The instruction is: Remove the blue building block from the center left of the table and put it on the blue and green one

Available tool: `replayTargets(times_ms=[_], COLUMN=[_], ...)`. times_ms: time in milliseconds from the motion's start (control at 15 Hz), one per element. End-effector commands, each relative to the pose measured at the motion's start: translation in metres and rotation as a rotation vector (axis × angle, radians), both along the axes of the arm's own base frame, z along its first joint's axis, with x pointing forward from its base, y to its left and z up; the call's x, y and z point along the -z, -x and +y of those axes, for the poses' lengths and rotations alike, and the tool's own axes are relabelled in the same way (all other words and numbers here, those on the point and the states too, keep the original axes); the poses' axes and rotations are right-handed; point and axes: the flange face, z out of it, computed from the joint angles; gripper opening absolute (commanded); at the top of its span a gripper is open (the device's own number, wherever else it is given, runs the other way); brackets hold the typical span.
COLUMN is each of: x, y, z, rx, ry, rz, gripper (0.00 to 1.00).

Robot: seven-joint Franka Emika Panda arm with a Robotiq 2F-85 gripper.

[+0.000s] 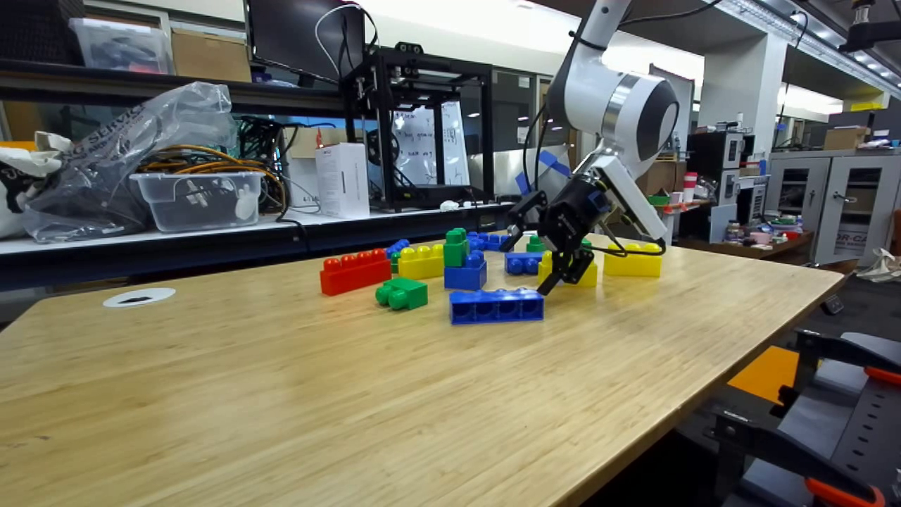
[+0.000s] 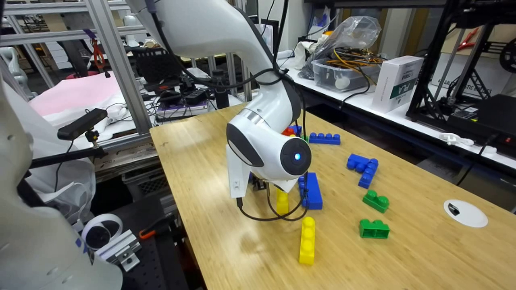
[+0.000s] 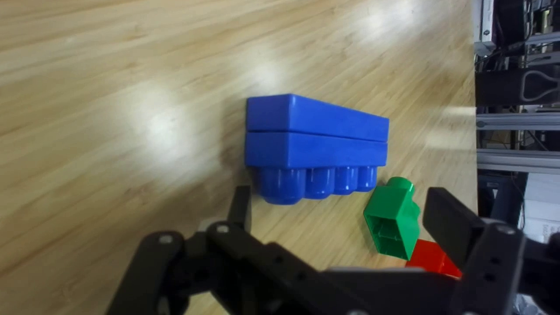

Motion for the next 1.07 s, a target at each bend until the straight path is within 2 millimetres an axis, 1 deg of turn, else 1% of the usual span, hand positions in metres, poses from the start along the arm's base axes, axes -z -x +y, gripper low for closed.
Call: replayTargets(times_ms=[0,467,1000], x=[0.002,0.008,0.006], y=[0.007,0.031,0.040], z=[0.003,0.009,0.013], rx=[0.021,0.018,0.074], ry=[0.007,-0.004,-0.017], rz=[-0.025,-0.057,-0.158], gripper=[1.00,1.00,1.00])
